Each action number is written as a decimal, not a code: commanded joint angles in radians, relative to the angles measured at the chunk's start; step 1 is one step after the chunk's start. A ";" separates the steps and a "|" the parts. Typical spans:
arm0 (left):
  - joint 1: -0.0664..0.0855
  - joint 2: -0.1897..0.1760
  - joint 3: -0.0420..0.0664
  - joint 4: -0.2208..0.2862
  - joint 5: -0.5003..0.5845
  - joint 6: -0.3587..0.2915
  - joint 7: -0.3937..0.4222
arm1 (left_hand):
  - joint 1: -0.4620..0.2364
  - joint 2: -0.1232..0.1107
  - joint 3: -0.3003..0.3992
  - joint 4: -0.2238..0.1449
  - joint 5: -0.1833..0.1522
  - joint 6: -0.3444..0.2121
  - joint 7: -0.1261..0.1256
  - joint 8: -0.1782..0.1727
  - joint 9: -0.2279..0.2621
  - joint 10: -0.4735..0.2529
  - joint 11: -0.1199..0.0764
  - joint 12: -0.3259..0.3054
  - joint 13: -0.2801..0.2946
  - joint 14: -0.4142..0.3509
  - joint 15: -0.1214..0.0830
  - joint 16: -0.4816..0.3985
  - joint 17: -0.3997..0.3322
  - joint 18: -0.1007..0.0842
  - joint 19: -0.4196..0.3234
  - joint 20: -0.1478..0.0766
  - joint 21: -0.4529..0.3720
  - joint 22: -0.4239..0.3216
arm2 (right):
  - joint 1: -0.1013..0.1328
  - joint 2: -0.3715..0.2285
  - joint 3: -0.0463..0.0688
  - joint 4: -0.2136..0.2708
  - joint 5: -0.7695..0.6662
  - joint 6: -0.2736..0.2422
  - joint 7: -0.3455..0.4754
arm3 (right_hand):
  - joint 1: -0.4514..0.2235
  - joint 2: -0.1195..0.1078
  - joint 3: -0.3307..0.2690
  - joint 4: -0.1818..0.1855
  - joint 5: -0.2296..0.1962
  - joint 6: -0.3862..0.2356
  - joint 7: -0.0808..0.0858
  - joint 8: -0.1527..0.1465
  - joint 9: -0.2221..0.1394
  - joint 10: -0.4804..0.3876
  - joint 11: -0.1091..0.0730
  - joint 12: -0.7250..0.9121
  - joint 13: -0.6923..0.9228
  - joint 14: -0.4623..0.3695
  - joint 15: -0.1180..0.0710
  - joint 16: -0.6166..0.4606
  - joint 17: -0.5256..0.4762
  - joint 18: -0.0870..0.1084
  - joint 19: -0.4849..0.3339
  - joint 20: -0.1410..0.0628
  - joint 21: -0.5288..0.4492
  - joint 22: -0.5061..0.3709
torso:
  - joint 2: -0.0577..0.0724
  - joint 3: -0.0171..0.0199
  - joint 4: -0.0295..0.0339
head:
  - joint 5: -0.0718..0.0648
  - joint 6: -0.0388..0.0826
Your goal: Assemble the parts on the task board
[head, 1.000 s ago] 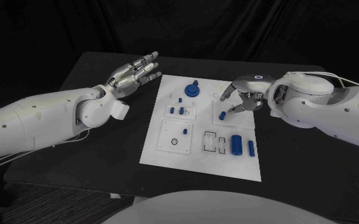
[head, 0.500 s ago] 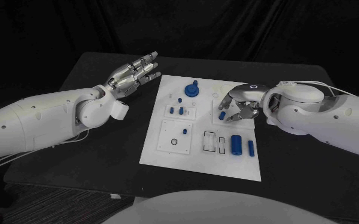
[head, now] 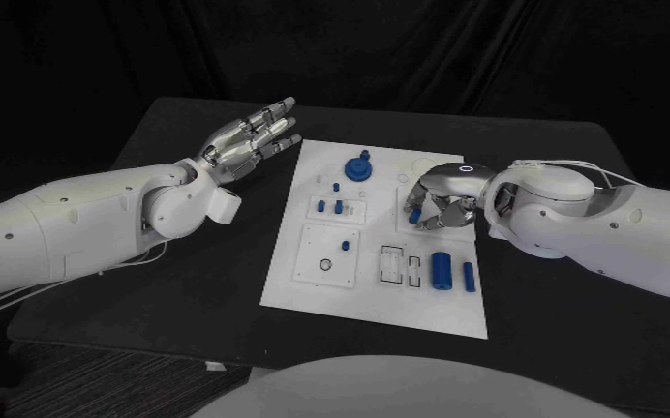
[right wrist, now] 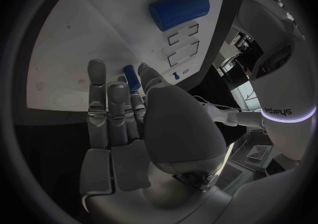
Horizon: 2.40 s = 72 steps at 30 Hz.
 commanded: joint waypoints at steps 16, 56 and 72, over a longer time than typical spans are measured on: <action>-0.003 0.000 0.001 0.001 0.004 0.021 -0.008 | 0.013 0.005 0.001 -0.010 0.011 0.031 0.022 0.015 0.006 0.003 0.012 0.006 0.001 -0.002 0.013 -0.004 -0.001 0.009 0.005 0.012 0.007 0.007 | -0.004 -0.019 0.001 0.016 -0.052 -0.151 0.050 | 0.088 -0.013 0.166 -0.051 -0.004 0.188 -0.020 0.057 0.043 0.225 -0.045 -0.086 0.001 0.034 -0.046 0.026 0.027 -0.008 0.036 -0.039 0.149 0.060 | 0.001 -0.0008 0.0000 | 0.007 0.000; -0.004 0.011 0.001 -0.003 0.004 0.026 -0.019 | 0.026 0.012 0.008 -0.024 0.040 0.038 0.030 0.020 0.006 0.003 0.017 0.007 0.001 -0.002 0.020 -0.004 -0.001 0.009 0.011 0.018 0.010 0.009 | 0.027 0.238 0.001 0.099 -0.114 -0.056 0.036 | 0.055 -0.033 0.208 -0.059 -0.037 0.206 -0.027 0.035 0.047 0.278 -0.054 -0.144 0.001 0.066 -0.055 0.017 0.036 -0.016 0.048 -0.048 0.226 0.068 | -0.001 -0.0025 0.0034 | 0.034 0.000; -0.007 0.024 0.001 -0.015 0.004 0.036 -0.023 | 0.026 0.015 0.010 -0.025 0.041 0.041 0.036 0.022 0.007 0.003 0.018 0.006 0.001 -0.002 0.020 -0.004 -0.001 0.009 0.010 0.018 0.009 0.006 | -0.034 0.304 0.001 0.033 -0.130 -0.046 0.044 | 0.055 -0.036 0.212 -0.062 -0.033 0.202 -0.025 0.030 0.046 0.279 -0.053 -0.150 0.001 0.066 -0.054 0.013 0.034 -0.016 0.047 -0.048 0.223 0.067 | 0.003 -0.0035 0.0013 | 0.040 0.000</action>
